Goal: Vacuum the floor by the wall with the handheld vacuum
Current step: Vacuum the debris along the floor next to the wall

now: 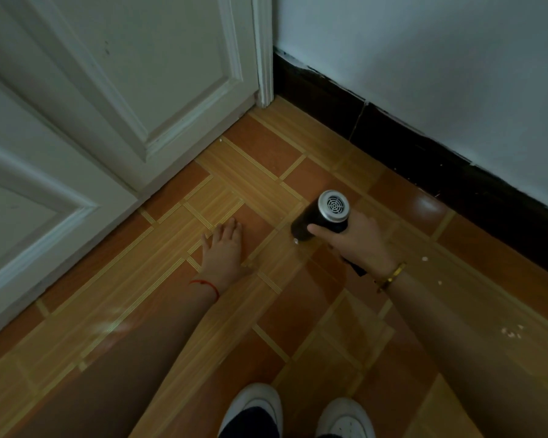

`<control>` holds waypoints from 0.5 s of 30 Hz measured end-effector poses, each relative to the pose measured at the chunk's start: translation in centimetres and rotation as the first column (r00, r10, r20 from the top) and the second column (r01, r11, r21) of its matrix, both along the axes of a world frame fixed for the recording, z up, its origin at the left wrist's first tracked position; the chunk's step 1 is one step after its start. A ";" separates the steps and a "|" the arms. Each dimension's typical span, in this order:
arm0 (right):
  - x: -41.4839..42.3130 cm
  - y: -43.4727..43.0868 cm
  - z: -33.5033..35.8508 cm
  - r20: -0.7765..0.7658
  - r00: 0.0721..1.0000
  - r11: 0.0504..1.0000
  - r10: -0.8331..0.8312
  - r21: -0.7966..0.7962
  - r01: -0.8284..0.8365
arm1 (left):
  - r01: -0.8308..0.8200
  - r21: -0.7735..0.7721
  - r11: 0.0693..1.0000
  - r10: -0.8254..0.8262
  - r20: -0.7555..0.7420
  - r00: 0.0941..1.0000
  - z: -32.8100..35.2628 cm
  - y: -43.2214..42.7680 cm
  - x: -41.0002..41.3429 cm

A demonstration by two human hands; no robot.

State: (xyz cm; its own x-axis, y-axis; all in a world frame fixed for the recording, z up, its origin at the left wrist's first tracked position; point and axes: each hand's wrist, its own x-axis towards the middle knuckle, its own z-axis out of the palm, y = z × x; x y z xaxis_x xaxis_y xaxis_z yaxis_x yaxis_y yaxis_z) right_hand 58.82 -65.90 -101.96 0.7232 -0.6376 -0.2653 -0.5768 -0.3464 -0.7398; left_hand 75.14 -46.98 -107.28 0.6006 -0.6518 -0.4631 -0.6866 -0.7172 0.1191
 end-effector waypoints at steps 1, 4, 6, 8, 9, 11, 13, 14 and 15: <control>-0.3 0.1 0.1 -0.006 1.000 0.999 0.010 0.031 -0.010 | -0.005 -0.008 1.000 0.005 0.003 1.000 0.0 0.0 -0.1; -0.9 0.5 0.2 -0.017 0.999 0.998 0.052 0.040 -0.051 | 0.003 -0.051 0.999 -0.002 0.024 1.000 -0.1 0.2 -0.5; -1.1 0.8 0.3 -0.010 0.999 0.999 0.049 -0.024 -0.049 | 0.026 -0.078 0.997 -0.025 0.026 0.999 0.1 0.0 -0.7; -1.3 1.0 0.6 -0.016 0.999 0.999 0.047 0.003 -0.047 | 0.044 -0.099 0.994 -0.043 0.008 0.999 0.3 -0.5 -1.0; -1.4 1.1 0.7 -0.017 0.999 0.999 0.051 0.021 -0.050 | 0.047 -0.112 0.993 -0.047 -0.002 0.999 0.4 -0.8 -1.2; -1.7 1.2 0.8 -0.017 0.998 0.998 0.054 0.014 -0.054 | 0.053 -0.142 0.988 -0.056 -0.017 0.998 0.5 -1.3 -1.5; -2.2 1.3 0.9 -0.017 0.998 0.998 0.058 -0.008 -0.058 | 0.073 -0.164 0.984 -0.078 -0.021 0.997 0.7 -1.7 -2.0; -2.5 1.4 0.9 -0.013 0.998 0.998 0.054 -0.022 -0.054 | 0.086 -0.171 0.981 -0.092 -0.024 0.995 0.8 -1.9 -2.2; -2.9 1.5 0.8 -0.012 0.999 0.999 0.039 -0.034 -0.039 | 0.098 -0.179 0.979 -0.106 -0.033 0.994 0.9 -2.2 -2.4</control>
